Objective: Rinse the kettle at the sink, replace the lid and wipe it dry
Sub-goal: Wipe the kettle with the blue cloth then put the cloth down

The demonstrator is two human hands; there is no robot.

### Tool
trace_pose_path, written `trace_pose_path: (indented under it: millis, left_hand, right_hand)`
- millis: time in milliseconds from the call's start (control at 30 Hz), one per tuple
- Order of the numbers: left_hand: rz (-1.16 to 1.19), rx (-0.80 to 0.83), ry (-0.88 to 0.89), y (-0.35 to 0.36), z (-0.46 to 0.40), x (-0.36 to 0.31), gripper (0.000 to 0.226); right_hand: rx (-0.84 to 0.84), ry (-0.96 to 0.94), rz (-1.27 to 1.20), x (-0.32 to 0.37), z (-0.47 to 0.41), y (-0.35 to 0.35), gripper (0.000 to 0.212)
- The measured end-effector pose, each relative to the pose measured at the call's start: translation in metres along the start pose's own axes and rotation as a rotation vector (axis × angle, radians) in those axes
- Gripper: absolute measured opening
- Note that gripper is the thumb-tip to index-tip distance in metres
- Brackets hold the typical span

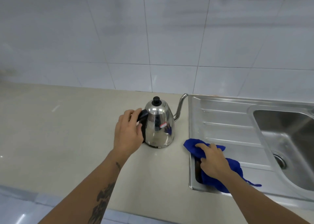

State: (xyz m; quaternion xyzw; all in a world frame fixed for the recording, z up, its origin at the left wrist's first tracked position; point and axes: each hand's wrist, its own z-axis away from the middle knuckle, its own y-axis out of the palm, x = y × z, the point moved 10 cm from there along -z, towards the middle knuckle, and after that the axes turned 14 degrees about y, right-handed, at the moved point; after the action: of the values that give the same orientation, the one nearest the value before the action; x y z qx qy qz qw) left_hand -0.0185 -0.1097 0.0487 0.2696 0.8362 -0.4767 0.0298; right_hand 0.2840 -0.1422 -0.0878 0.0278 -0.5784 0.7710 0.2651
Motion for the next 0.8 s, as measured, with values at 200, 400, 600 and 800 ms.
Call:
trace_pose_path:
  millis: [200, 400, 600, 800]
  left_hand:
    - [-0.101, 0.228, 0.287, 0.02, -0.009, -0.015, 0.068]
    - [0.059, 0.203, 0.353, 0.017, -0.013, -0.006, 0.075]
    - [0.204, 0.218, 0.397, 0.014, -0.019, 0.005, 0.063]
    - [0.295, 0.269, 0.409, 0.011, -0.022, 0.01, 0.061]
  right_hand:
    - [-0.066, -0.087, -0.405, 0.056, 0.011, -0.047, 0.052]
    - [-0.099, -0.103, -0.738, 0.141, 0.034, -0.076, 0.054]
    - [-0.199, -0.003, -0.715, 0.172, 0.045, -0.047, 0.062]
    - [-0.143, 0.167, -0.789, 0.154, 0.038, -0.023, 0.056]
